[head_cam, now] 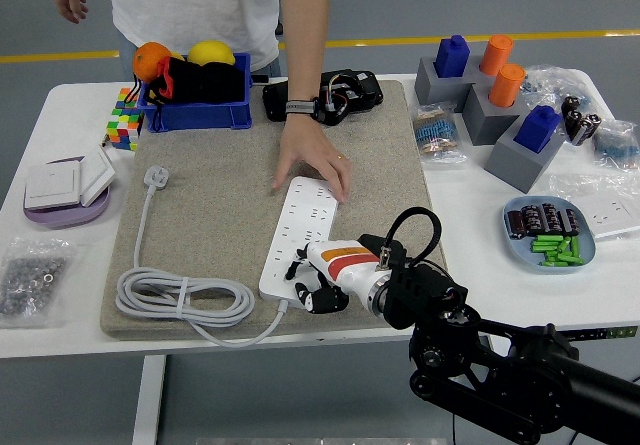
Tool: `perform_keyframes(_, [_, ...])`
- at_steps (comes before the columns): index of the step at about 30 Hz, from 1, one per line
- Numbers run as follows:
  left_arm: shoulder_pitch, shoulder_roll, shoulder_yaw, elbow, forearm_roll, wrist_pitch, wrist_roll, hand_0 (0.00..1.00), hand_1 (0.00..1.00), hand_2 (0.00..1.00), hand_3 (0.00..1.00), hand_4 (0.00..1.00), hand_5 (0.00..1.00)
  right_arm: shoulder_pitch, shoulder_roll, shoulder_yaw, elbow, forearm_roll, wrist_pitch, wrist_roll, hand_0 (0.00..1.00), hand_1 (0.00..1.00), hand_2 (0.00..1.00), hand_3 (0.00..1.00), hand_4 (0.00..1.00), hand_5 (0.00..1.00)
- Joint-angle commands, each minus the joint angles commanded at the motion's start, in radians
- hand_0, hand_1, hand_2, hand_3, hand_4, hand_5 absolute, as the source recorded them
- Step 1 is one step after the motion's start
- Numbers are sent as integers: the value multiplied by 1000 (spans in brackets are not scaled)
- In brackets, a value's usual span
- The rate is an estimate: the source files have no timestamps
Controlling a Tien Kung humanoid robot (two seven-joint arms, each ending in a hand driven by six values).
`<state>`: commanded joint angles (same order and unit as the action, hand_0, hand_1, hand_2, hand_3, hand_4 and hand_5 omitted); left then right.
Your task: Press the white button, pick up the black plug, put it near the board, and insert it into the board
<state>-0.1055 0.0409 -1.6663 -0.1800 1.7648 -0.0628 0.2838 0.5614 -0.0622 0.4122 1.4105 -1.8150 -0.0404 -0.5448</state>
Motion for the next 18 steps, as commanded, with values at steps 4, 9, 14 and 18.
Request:
perform_keyframes(4, [1, -1, 4, 0, -4, 0, -1, 625, 631, 639, 693, 578, 380, 2, 1, 38, 40, -15, 2, -2, 2, 2, 117, 636, 537, 281])
perform_keyframes(9, [0, -3, 8, 0, -11, 1, -2, 625, 631, 640, 693, 578, 380, 2, -2, 88, 102, -43, -1, -1, 2, 2, 117, 636, 537, 282])
perform_keyframes(14, [0, -4, 3, 0, -8, 1, -3, 625, 631, 639, 692, 579, 378, -18, -12, 133, 154, -72, -16, 34, 2, 2, 120, 634, 537, 278])
perform_keyframes(18, [0, -5, 1, 0, -6, 1, -3, 625, 631, 640, 692, 579, 379, -45, -29, 172, 152, -93, -43, 96, 270, 162, 232, 656, 625, 278])
